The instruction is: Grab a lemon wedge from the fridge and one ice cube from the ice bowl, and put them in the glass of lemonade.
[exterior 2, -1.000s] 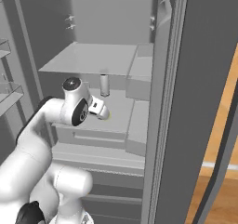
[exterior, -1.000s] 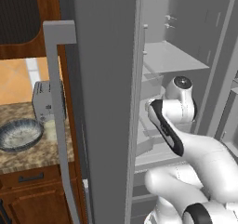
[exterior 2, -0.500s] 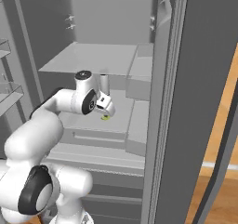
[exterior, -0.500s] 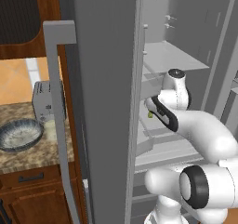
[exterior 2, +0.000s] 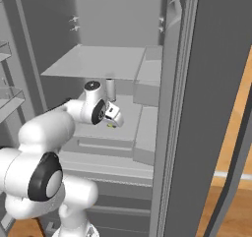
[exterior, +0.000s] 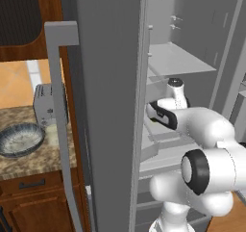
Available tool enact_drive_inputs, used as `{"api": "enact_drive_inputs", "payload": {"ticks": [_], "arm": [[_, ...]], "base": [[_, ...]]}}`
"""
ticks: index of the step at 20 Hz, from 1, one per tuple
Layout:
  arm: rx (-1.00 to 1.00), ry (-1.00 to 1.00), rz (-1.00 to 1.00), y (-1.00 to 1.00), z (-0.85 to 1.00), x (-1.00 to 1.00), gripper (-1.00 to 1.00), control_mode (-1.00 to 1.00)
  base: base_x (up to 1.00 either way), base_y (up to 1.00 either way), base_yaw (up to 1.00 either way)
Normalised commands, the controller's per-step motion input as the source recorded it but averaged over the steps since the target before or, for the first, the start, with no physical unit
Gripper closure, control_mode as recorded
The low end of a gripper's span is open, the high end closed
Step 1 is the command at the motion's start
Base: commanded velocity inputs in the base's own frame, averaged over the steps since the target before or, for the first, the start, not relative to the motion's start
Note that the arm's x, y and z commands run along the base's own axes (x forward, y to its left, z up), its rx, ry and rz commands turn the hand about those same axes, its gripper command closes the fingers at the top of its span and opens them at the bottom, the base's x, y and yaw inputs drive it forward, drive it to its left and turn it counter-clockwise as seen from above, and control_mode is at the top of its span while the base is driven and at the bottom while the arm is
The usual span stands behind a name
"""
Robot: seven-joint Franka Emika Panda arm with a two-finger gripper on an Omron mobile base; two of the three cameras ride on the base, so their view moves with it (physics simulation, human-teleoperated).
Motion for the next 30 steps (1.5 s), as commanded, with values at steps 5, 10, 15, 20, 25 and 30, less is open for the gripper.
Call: {"api": "enact_drive_inputs", "payload": {"ticks": [5,10,15,20,25,30], "arm": [[-0.01,0.0,-0.05,0.15,-0.16,0.39,-1.0,-1.0],[-0.01,0.0,-0.02,0.02,-0.45,0.27,-1.0,-1.0],[0.0,0.0,0.0,0.0,-0.36,0.13,-1.0,-1.0],[0.0,0.0,0.0,0.0,-0.08,0.11,-1.0,-1.0],[0.01,0.0,0.0,0.0,0.19,0.11,-1.0,-1.0],[0.0,0.0,0.0,0.0,0.0,0.4,-1.0,-1.0]], "base": [[0.0,0.0,0.0],[0.0,0.0,0.0],[0.0,0.0,0.0],[0.0,0.0,0.0],[0.0,0.0,0.0],[0.0,0.0,0.0]]}}
